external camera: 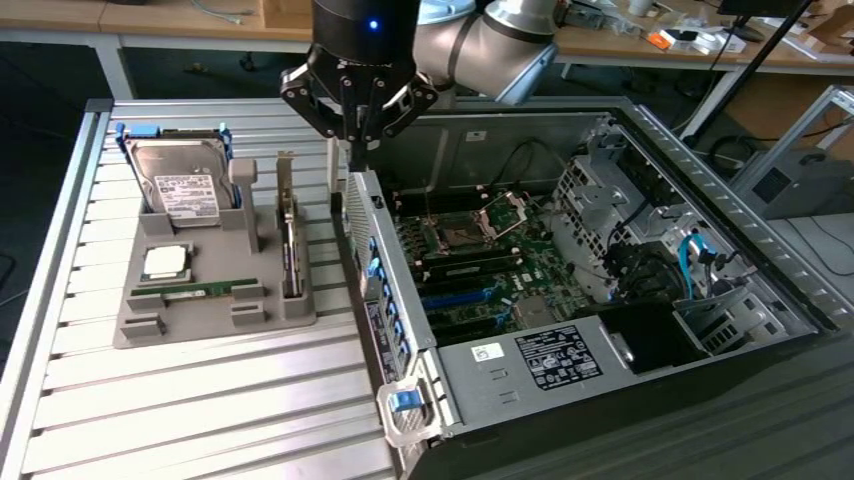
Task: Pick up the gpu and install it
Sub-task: 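Reach for the gpu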
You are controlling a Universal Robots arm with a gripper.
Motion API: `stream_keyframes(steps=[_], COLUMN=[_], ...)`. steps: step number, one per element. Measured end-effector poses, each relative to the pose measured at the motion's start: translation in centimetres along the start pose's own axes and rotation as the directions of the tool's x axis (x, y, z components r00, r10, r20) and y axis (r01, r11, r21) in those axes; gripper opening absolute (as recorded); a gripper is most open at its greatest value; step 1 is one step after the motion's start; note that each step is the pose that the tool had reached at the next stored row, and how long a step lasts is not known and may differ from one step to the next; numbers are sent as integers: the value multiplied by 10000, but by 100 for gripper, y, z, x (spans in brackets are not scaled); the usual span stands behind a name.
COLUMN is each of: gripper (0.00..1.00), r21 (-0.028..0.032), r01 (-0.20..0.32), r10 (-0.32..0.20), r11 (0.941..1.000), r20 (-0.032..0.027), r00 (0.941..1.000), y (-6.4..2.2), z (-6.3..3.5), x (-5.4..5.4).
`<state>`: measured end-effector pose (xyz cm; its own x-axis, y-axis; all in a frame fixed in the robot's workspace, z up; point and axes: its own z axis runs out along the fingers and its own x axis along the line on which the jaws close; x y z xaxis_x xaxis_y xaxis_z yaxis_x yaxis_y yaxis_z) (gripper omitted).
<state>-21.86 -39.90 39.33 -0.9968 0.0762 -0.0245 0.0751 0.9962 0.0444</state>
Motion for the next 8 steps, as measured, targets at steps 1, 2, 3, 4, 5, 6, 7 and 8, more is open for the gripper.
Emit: stream_keyframes(steps=[1, 2, 3, 4, 5, 6, 7, 8], gripper=[11, 11, 11, 11, 11, 11, 11, 11], r21=[0, 0, 0, -1, 0, 0, 0, 0], r01=[0, 0, 0, 0, 0, 0, 0, 0], r10=[0, 0, 0, 0, 0, 0, 0, 0], r11=[10000, 10000, 10000, 10000, 10000, 10000, 10000, 10000], r20=[0, 0, 0, 0, 1, 0, 0, 0], r00=[10000, 10000, 10000, 10000, 10000, 10000, 10000, 10000], y=[0, -1, -1, -2, -2, -3, -3, -4], z=[0, 0, 0, 0, 0, -1, -1, -1], x=[7, 13, 18, 23, 29, 38, 46, 54])
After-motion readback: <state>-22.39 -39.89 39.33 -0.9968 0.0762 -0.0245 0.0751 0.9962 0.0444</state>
